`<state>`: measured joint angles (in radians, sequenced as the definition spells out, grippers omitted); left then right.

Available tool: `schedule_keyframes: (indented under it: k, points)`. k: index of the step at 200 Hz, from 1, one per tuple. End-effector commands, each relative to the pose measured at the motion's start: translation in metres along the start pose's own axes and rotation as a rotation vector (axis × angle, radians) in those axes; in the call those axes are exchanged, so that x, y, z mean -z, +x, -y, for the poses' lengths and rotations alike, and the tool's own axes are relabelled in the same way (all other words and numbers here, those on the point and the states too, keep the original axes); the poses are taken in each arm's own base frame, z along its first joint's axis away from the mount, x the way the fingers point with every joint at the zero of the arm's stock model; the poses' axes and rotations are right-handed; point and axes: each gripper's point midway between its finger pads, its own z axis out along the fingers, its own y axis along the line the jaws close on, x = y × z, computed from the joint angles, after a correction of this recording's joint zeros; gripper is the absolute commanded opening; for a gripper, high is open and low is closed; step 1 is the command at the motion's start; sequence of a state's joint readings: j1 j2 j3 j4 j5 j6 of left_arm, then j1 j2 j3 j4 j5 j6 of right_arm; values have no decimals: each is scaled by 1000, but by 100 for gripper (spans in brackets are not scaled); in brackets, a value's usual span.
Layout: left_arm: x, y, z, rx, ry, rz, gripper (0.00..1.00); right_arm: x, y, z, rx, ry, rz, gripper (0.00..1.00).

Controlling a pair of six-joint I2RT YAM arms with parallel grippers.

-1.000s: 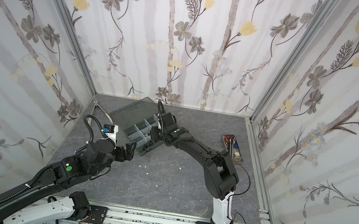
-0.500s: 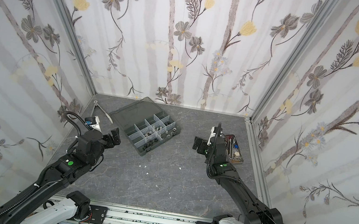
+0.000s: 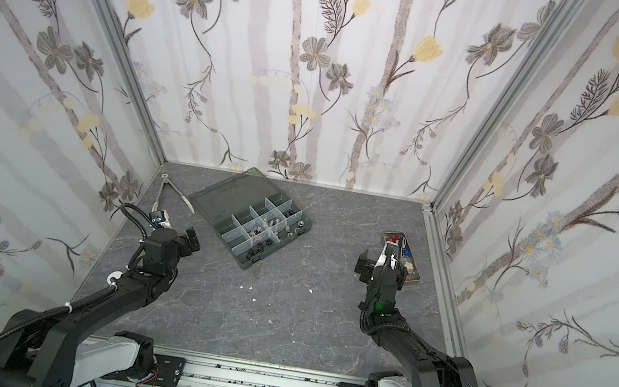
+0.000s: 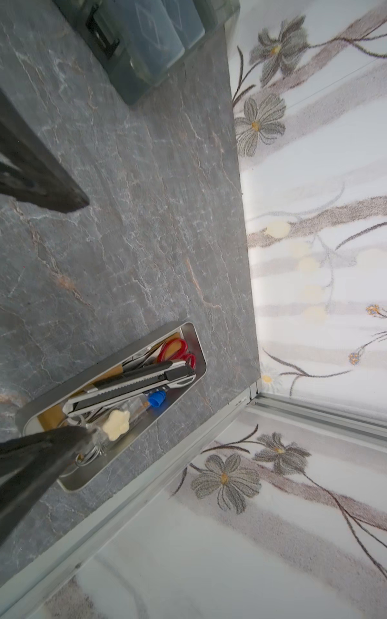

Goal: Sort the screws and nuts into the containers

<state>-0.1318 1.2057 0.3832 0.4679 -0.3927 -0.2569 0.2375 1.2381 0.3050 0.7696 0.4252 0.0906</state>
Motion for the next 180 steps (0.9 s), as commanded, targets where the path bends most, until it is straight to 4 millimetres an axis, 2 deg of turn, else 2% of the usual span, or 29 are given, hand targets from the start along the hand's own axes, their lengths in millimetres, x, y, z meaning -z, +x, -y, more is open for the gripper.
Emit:
schedule_keyframes:
  k: [1,39,43,57,76,83,87,97,110,132,138,156,170,180]
  points:
    - [-14,-31,13,1,47,151,100,0,-34,14,26,72,152,100]
    - [-44,-20,20,-116,28,161,100,16,-48,38,-36,118,287,99]
    - [-41,-28,21,-113,32,210,100,20,-50,39,-52,112,309,99]
    - [-44,-22,18,-98,61,209,100,35,-63,45,-157,51,427,100]
    - [-33,-22,14,-77,84,244,100,37,-55,57,-272,41,469,100]
    - [-27,-22,12,-60,96,267,100,45,-56,59,-274,37,515,100]
    - [-23,-22,9,-53,98,283,100,43,-48,60,-270,47,494,100]
    - [-11,-20,4,-34,110,337,100,43,-45,63,-306,54,490,100]
    - [4,-21,1,-34,109,400,100,48,-53,57,-282,20,512,100]
    - [-5,-19,4,-57,70,369,100,45,-54,61,-280,63,452,100]
    - [-4,-17,4,-57,73,364,100,39,-47,63,-240,89,389,100]
    - [-5,-17,5,-60,75,360,100,31,-40,72,-181,152,264,100]
    - [-4,-18,4,-60,72,369,100,38,-33,77,-176,152,279,100]
    - [-5,-18,6,-59,75,362,100,43,-21,81,-187,150,290,100]
